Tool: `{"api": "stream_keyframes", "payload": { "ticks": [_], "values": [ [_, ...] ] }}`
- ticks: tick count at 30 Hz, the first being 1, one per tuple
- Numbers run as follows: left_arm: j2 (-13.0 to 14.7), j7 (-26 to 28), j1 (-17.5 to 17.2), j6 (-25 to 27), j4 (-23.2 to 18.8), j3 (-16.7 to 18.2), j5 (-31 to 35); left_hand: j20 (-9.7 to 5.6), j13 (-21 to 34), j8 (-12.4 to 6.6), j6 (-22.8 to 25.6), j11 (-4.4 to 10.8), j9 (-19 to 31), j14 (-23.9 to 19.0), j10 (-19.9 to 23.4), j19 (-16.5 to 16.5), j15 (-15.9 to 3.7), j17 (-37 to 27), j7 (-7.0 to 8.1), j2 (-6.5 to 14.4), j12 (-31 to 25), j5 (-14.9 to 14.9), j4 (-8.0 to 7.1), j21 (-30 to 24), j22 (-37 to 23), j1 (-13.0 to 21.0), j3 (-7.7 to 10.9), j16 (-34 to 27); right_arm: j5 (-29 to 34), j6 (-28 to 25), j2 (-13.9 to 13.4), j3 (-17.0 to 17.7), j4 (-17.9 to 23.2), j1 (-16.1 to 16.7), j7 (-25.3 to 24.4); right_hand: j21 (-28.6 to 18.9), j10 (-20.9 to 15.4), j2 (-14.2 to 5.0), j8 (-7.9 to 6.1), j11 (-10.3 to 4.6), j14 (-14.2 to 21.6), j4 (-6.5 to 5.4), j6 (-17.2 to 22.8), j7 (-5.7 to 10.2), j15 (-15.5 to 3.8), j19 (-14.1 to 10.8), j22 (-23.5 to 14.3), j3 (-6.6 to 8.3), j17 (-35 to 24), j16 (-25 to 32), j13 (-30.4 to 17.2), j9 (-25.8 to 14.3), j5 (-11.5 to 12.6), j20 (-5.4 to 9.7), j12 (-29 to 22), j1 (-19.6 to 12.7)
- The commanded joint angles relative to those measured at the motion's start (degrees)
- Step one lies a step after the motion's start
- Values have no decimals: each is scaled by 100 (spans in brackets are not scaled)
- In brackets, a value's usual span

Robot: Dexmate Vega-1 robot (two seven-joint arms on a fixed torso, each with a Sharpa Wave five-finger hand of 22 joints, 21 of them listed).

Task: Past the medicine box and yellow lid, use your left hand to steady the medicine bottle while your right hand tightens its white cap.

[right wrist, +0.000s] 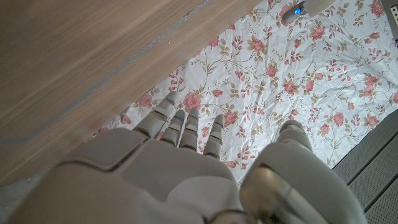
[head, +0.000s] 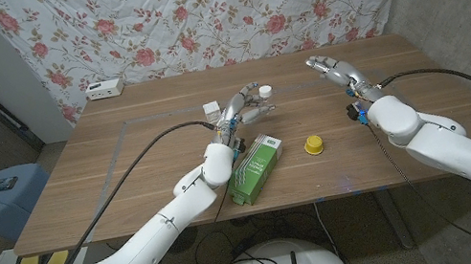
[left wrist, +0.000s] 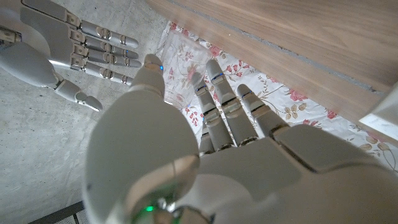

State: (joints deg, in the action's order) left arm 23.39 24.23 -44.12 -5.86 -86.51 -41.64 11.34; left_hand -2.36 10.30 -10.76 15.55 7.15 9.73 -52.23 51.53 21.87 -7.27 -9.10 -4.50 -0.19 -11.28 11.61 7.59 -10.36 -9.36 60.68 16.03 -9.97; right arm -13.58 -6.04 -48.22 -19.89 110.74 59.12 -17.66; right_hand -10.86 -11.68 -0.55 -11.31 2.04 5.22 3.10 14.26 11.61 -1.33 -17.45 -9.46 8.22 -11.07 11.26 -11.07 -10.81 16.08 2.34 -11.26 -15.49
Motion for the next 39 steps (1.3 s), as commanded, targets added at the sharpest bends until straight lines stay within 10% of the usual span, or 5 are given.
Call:
{"api": "stream_keyframes", "payload": {
  "ticks": [1,5,6,9,39],
  "values": [
    [-85,-111,171,-224,266,-99,14,-617,26,-12,49,205,24,-71,255,-19,-408,1,1,55,-10,-17,1,-5,-15,27,28,9,463,-768,-386,6,559,-83,241,-8,2,81,-2,-44,33,157,-15,-652,32,-68,-27,-31,-11,17,-11,-23,-78,11,-18,-130],
    [-131,-133,251,-333,404,-118,10,-622,27,-9,52,201,24,-70,276,-22,-414,2,13,52,-13,-18,5,-8,-15,27,35,13,568,-884,-512,7,695,-138,347,-6,19,73,-28,-43,-5,203,50,82,50,-53,-27,-52,-15,8,-11,-42,-106,-53,-18,-162],
    [-146,-140,274,-363,445,-125,8,-613,28,-7,51,195,24,-76,283,-25,-415,1,14,58,-14,-18,3,-8,-16,26,39,12,589,-916,-548,7,726,-155,386,-8,23,108,11,-47,-10,252,-40,-623,60,-56,-29,-78,-10,8,-13,-31,-132,-81,-16,-196],
    [-187,-181,355,-444,571,-151,3,-624,28,-9,60,202,25,-81,291,-23,-414,1,36,62,-14,-19,3,-11,-16,23,45,11,623,-1040,-616,8,809,-203,477,7,34,76,18,-47,-20,275,-64,-757,73,-15,-29,-57,-6,4,-14,-28,-142,-140,-12,-243],
    [-355,-500,858,-993,1253,-338,58,-650,31,8,63,213,26,-116,336,-23,-406,2,71,56,0,-25,12,-21,-16,-4,90,17,1315,-2622,-1065,-703,1437,-1388,1641,95,562,-15,-61,9,-479,641,70,-759,498,572,-30,311,13,-64,-24,-48,-356,-926,54,-1087]
  ]
}}
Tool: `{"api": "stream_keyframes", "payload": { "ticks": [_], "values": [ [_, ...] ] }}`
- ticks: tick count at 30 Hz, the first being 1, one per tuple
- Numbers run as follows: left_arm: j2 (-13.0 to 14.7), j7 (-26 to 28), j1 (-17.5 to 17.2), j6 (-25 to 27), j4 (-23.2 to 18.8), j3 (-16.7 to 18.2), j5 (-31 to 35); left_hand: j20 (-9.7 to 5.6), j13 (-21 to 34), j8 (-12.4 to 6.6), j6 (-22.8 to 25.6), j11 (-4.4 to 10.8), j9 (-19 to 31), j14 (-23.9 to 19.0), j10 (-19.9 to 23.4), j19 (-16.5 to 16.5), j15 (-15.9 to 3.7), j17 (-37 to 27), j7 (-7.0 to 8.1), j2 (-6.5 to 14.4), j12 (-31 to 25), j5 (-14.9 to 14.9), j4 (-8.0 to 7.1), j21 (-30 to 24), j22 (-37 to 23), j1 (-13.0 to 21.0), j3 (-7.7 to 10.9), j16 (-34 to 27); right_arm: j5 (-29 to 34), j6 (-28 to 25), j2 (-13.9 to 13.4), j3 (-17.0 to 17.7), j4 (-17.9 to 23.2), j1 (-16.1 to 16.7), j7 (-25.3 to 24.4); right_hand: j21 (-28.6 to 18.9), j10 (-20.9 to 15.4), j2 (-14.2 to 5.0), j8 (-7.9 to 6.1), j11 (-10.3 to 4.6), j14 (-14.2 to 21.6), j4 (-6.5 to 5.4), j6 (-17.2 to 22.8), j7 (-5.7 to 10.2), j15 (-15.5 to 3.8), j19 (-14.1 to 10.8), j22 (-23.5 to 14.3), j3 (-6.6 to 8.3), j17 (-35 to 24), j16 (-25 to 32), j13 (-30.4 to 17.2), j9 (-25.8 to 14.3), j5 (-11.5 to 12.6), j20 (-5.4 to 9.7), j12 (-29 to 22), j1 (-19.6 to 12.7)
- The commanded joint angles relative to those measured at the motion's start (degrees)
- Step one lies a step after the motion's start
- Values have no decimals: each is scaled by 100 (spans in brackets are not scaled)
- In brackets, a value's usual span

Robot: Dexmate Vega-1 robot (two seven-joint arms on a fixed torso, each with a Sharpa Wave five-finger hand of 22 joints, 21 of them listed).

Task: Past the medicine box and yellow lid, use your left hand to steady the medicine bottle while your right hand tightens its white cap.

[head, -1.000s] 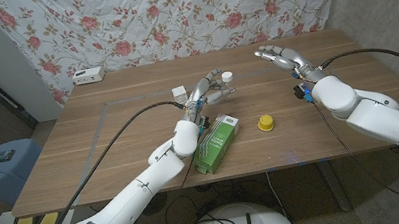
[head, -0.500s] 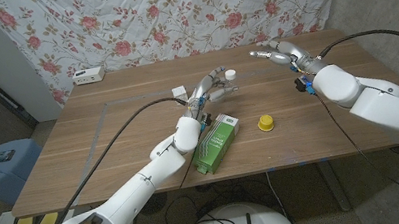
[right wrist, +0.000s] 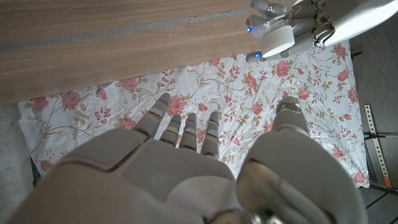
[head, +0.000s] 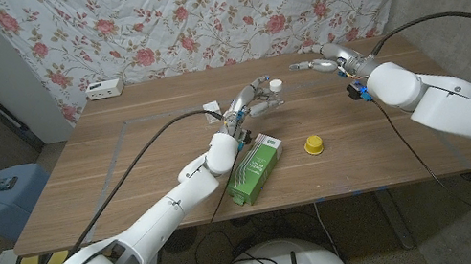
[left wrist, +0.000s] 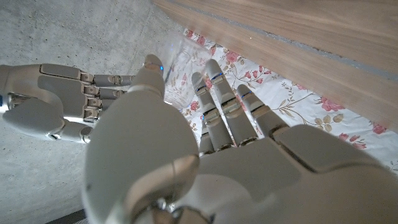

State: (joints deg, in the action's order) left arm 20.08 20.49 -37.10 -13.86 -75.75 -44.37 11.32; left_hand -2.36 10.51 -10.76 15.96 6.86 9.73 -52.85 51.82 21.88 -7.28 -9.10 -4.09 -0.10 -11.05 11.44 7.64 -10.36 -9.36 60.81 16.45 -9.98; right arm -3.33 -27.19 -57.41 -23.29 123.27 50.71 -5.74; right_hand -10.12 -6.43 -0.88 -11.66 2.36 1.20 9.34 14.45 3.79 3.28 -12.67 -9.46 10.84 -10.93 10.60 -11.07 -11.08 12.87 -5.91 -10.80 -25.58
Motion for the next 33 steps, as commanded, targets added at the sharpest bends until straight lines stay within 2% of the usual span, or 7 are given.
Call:
{"api": "stream_keyframes", "payload": {
  "ticks": [1,8,13,21,33],
  "values": [
    [-38,-128,172,-212,206,-67,57,-650,10,9,20,234,26,-56,313,-27,-403,2,26,48,-25,-8,6,-20,-15,-19,50,17,319,-510,-152,-388,180,-580,478,26,47,18,-24,-21,-105,18,47,41,56,131,-29,57,-2,-4,-24,-21,-38,-119,7,-96],
    [-69,-144,237,-271,305,-92,87,-658,11,11,18,240,26,-64,322,-29,-401,1,50,53,-22,-10,3,-21,-16,-31,62,16,437,-585,-192,-497,196,-735,673,46,124,45,-22,19,-234,22,60,108,115,366,-27,91,-4,-13,-26,-27,-74,-197,7,-187],
    [-67,-139,295,-266,342,-133,184,-659,12,14,11,237,27,-62,324,-32,-400,3,59,47,-20,-11,6,-21,-15,-34,65,19,518,-660,-229,-608,207,-920,936,27,308,77,-42,47,-416,19,134,113,254,504,-25,118,-8,-32,-27,-33,-117,-271,38,-264],
    [-94,-103,369,-284,416,-189,296,-661,13,13,13,246,27,-67,331,-44,-400,2,66,47,-18,-11,9,-18,-15,-40,78,19,685,-828,-217,-862,224,-1251,1385,8,523,96,-55,125,-598,25,185,75,436,609,-23,167,-10,-34,-30,-46,-131,-374,54,-377],
    [-177,-13,455,-373,574,-249,377,-671,16,15,9,249,27,-61,365,-46,-407,4,82,43,-25,-13,12,-21,-15,-50,95,23,901,-1153,-185,-1168,327,-1623,1928,-16,698,78,-63,226,-716,40,211,-7,554,657,-23,250,-14,-16,-30,-60,-100,-402,51,-535]
  ]
}}
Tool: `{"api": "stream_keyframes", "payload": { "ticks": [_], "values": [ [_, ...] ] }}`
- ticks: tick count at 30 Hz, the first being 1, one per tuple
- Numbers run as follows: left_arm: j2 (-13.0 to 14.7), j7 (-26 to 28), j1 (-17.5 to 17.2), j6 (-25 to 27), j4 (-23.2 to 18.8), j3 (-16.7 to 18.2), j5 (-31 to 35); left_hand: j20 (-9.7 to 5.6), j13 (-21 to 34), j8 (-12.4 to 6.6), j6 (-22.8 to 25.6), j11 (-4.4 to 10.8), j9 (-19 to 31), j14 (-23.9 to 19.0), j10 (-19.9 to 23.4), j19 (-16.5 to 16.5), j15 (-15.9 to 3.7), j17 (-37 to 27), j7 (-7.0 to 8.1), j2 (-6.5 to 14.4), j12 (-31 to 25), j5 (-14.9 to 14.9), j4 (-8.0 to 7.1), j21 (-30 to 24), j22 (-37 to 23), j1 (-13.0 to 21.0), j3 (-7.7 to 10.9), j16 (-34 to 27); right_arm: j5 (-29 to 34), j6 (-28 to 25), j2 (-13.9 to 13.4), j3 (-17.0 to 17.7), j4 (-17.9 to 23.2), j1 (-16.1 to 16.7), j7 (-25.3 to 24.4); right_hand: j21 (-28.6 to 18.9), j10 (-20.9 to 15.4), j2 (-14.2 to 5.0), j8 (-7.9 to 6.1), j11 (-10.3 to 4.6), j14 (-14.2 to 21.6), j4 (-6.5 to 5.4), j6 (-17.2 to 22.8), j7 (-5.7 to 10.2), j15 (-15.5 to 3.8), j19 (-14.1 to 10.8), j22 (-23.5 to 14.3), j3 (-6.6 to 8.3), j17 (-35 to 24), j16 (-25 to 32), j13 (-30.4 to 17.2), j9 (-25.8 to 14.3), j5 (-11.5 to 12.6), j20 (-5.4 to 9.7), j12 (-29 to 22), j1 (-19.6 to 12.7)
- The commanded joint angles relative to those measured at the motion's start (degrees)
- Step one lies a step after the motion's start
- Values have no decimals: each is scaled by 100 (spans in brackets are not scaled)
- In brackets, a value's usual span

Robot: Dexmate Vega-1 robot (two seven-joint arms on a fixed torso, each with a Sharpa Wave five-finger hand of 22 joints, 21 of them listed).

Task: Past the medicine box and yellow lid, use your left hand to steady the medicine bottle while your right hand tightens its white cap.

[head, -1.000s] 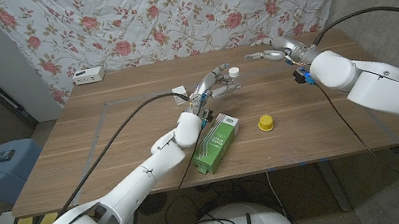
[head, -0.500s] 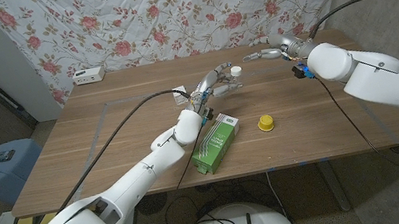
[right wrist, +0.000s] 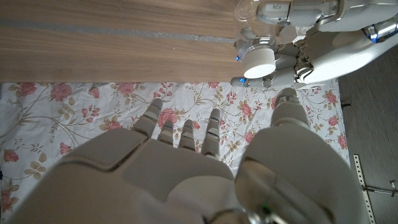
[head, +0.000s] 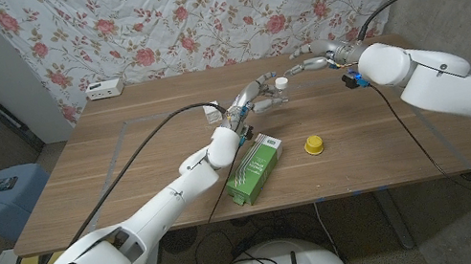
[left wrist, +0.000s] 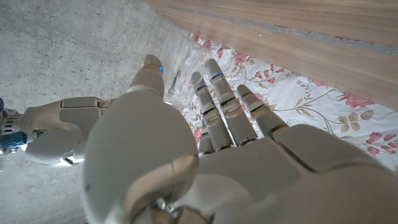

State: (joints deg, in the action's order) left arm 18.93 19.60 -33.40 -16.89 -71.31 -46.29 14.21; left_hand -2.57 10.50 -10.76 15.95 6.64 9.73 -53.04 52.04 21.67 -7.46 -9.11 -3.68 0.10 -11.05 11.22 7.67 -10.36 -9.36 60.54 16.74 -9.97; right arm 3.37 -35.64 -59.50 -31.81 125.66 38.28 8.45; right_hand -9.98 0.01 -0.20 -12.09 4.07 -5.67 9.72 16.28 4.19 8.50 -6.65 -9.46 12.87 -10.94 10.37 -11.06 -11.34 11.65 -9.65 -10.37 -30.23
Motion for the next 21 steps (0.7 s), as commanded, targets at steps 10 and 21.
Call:
{"api": "stream_keyframes", "payload": {
  "ticks": [10,21],
  "values": [
    [-149,216,113,-207,305,-108,139,-651,19,18,2,262,27,-30,339,-33,-389,5,53,12,-17,7,12,-20,-16,-37,77,27,650,-718,90,-676,245,-657,814,-49,90,3,-42,63,-47,9,83,-75,63,40,-23,92,-15,27,-31,-44,39,-32,-11,-155],
    [-165,288,106,-273,341,-140,193,-656,21,14,9,273,28,-42,350,-40,-394,2,75,37,-17,9,8,-20,-16,-43,103,20,897,-861,160,-848,302,-751,953,-71,24,-26,-130,147,54,15,310,-108,28,8,-22,177,-14,88,-30,-68,66,24,-72,-306]
  ]
}}
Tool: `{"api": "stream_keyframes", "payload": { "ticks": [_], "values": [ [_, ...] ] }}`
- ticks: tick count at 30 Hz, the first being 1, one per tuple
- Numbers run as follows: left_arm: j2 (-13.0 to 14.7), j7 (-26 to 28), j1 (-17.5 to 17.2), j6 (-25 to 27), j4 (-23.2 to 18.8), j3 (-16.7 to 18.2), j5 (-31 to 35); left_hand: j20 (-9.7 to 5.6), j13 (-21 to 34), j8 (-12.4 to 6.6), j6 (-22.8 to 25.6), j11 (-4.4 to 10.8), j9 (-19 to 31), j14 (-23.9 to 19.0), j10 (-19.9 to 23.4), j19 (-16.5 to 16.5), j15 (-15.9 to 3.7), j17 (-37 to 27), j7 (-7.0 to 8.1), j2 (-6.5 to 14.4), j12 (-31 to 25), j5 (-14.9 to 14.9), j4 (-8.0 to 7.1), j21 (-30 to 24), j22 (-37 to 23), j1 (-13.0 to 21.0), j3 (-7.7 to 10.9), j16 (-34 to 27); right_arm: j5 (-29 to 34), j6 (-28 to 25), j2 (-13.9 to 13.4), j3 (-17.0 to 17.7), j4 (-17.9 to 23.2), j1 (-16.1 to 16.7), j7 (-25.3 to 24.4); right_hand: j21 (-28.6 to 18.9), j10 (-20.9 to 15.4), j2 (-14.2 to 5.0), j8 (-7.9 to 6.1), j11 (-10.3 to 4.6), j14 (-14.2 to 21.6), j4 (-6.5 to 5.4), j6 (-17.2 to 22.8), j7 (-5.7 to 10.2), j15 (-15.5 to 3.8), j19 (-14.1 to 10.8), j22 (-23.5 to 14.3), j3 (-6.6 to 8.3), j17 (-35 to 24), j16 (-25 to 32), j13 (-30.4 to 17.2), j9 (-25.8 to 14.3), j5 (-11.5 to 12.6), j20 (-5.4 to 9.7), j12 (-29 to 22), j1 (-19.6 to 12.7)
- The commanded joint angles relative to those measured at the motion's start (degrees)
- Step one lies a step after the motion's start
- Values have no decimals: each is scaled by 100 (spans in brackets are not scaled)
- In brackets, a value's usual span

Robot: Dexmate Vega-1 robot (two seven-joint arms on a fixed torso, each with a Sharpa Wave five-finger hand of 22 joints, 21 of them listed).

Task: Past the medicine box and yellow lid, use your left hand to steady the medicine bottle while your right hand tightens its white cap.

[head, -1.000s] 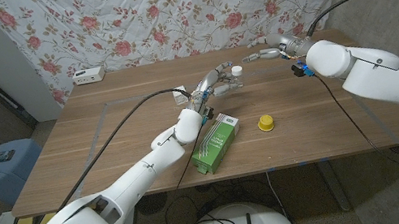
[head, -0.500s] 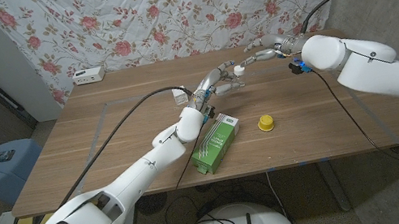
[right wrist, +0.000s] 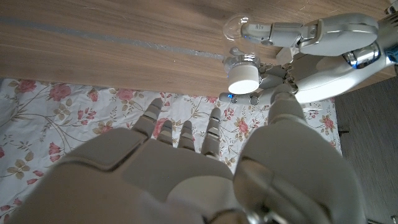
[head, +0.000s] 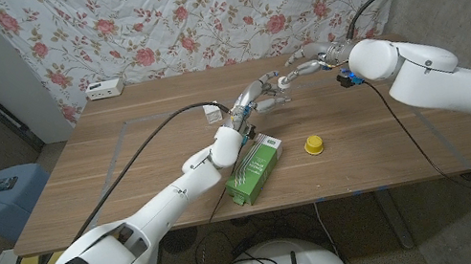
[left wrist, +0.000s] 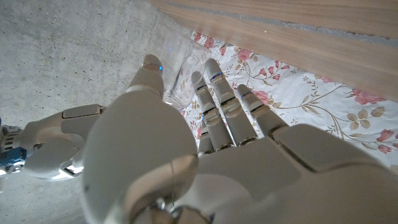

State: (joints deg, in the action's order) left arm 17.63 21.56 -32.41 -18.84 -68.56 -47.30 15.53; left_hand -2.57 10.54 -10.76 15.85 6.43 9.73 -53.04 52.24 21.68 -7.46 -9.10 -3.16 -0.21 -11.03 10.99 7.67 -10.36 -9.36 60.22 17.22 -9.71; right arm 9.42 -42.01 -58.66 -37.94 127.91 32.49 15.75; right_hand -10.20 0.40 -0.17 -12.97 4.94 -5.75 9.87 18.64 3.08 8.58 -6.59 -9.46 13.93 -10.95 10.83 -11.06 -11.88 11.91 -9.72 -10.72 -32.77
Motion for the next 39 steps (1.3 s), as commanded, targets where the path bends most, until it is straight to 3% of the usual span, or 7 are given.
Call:
{"api": "stream_keyframes", "payload": {
  "ticks": [1,39],
  "values": [
    [-38,95,5,-84,77,-42,63,-657,17,13,21,295,28,-43,331,-38,-393,2,20,70,-20,31,7,-21,-15,-13,57,-7,315,-249,84,-249,80,-177,230,-54,-16,-32,-48,61,65,1,88,-4,18,-9,-22,78,-13,44,-30,-17,42,32,-39,-65],
    [-91,224,-37,-164,169,-91,119,-664,18,1,88,307,29,-57,393,-48,-393,2,78,86,-22,22,24,-22,-14,-28,138,-6,589,-435,168,-401,104,-220,426,-86,-113,-66,-256,61,175,28,612,-9,-20,-160,-22,330,-4,80,-27,-105,71,148,-92,-536]
  ]
}}
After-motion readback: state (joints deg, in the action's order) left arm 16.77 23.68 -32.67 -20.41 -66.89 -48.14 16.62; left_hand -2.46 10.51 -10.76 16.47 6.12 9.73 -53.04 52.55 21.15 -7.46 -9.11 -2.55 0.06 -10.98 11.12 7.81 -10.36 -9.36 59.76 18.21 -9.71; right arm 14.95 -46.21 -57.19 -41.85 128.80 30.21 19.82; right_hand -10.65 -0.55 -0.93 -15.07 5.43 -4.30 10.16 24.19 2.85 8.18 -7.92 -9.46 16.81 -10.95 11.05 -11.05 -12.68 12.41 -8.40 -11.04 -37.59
